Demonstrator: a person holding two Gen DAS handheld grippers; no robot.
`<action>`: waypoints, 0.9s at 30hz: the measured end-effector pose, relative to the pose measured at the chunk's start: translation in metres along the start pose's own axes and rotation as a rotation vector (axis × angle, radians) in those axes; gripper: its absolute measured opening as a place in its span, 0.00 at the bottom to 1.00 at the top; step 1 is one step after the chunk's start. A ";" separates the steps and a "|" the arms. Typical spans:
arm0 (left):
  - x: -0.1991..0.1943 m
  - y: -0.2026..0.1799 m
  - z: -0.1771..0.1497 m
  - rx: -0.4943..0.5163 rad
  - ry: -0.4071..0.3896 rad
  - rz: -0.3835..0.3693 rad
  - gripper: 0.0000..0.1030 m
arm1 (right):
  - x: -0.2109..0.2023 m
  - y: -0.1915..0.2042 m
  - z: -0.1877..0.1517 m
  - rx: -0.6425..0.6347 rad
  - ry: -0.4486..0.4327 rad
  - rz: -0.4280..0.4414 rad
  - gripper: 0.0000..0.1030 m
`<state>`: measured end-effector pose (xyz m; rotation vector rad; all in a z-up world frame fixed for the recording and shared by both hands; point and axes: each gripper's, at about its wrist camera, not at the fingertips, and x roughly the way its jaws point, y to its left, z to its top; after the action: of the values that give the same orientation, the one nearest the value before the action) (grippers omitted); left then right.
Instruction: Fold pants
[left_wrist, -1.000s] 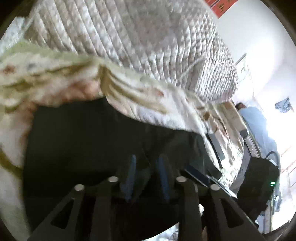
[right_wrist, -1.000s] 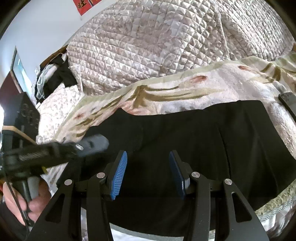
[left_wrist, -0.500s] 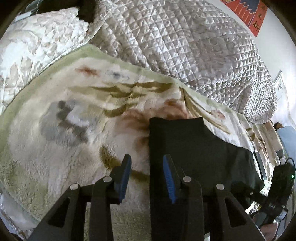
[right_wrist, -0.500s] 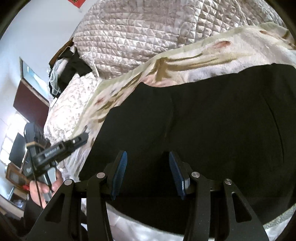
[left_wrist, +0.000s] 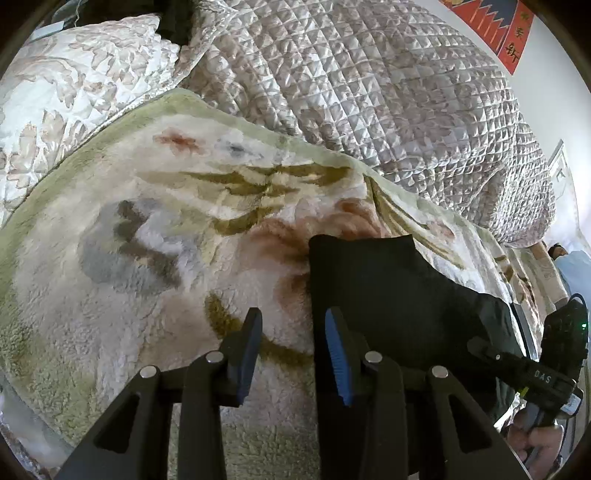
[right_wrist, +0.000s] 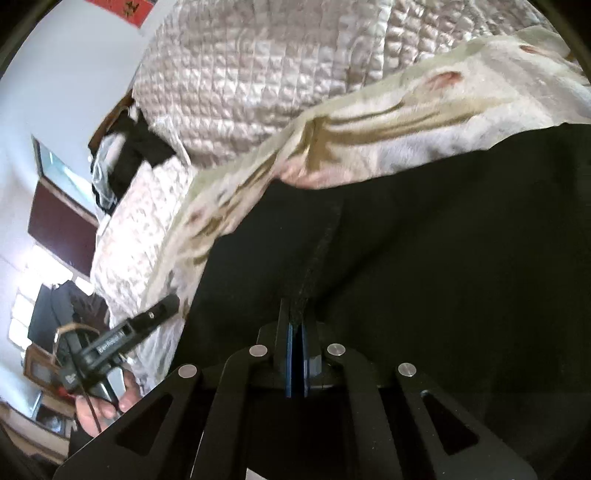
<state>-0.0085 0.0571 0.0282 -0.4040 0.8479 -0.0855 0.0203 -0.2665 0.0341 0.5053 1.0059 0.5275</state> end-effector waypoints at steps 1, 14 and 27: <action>0.001 -0.001 0.000 0.001 0.004 -0.002 0.37 | 0.000 -0.003 0.001 0.004 -0.004 -0.017 0.02; 0.000 -0.030 0.005 0.079 -0.001 -0.038 0.37 | -0.026 0.006 0.005 -0.067 -0.112 -0.090 0.03; 0.014 -0.056 -0.019 0.200 0.076 -0.040 0.37 | -0.008 0.019 -0.009 -0.180 -0.016 -0.159 0.03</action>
<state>-0.0087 -0.0035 0.0283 -0.2308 0.8973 -0.2222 0.0056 -0.2553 0.0471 0.2669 0.9641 0.4659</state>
